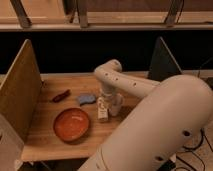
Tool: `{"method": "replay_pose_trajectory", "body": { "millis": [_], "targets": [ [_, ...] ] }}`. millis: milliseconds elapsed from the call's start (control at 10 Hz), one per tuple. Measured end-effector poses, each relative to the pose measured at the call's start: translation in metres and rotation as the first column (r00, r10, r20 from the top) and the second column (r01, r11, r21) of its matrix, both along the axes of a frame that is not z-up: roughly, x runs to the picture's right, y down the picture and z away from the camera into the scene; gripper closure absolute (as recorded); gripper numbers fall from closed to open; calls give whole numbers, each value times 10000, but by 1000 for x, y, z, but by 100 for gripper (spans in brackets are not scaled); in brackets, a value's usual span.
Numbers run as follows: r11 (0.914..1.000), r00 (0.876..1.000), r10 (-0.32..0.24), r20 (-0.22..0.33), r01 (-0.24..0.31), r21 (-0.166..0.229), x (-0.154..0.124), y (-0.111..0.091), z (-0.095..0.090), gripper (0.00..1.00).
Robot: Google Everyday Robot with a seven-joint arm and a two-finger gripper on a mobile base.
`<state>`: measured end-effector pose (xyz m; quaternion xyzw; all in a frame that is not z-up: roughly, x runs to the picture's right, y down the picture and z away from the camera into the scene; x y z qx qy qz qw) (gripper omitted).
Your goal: Pick up the ceramic cup
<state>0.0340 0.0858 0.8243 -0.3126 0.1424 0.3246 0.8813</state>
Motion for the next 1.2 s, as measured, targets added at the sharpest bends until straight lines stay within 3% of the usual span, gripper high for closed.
{"method": "replay_pose_trajectory", "body": {
  "millis": [300, 600, 900, 1000, 1200],
  "targets": [
    [9972, 9971, 52, -764, 5, 749, 16, -21, -25, 100],
    [9835, 9918, -46, -1279, 276, 1786, 24, -52, -52, 100],
    [9573, 9962, -83, -862, 328, 2874, 5, -78, -66, 100],
    [9522, 9971, -90, -761, 318, 3038, 1, -82, -68, 100],
    [9517, 9972, -91, -749, 316, 3055, 1, -82, -68, 100]
  ]
}}
